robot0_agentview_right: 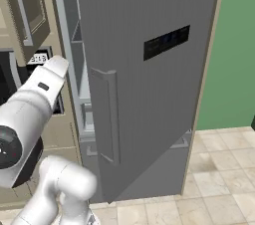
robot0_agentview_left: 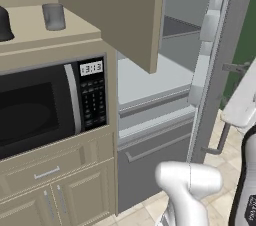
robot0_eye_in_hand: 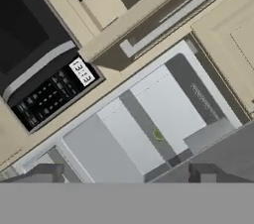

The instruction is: There is a bowl on the dining counter. Grab a lemon wedge from the fridge and place it in the bowl. Then get the liquor bottle and glass cup from the cabinet and place them next to the bowl.

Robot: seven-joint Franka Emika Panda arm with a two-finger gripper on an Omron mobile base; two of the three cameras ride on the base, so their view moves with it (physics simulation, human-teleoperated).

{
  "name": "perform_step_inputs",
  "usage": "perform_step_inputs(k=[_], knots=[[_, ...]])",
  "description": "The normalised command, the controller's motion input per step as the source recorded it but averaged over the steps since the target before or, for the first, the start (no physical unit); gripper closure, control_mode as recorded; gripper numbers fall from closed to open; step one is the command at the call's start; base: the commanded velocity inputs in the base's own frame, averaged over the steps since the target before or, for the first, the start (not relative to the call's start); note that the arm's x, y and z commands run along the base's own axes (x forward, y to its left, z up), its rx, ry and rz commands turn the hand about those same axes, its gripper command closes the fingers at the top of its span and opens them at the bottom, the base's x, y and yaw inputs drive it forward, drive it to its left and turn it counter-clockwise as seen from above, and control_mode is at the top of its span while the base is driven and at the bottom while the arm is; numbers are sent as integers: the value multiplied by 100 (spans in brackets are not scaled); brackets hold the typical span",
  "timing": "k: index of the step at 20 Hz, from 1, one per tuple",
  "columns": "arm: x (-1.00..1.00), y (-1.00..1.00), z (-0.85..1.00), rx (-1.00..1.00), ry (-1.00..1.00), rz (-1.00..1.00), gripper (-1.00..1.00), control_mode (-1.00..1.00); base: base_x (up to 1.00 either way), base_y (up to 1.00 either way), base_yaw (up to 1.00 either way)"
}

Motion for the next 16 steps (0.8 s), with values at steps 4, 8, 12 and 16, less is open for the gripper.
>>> perform_step_inputs(k=[4,8,12,16], knots=[[51,34,-25,-25,25,-22,-100,-100,0,0,0],[28,4,-41,-13,4,-5,-100,-100,0,0,0],[28,0,-35,-7,0,0,-100,-100,0,0,0],[37,2,-32,-9,1,0,-100,-100,0,0,0]])
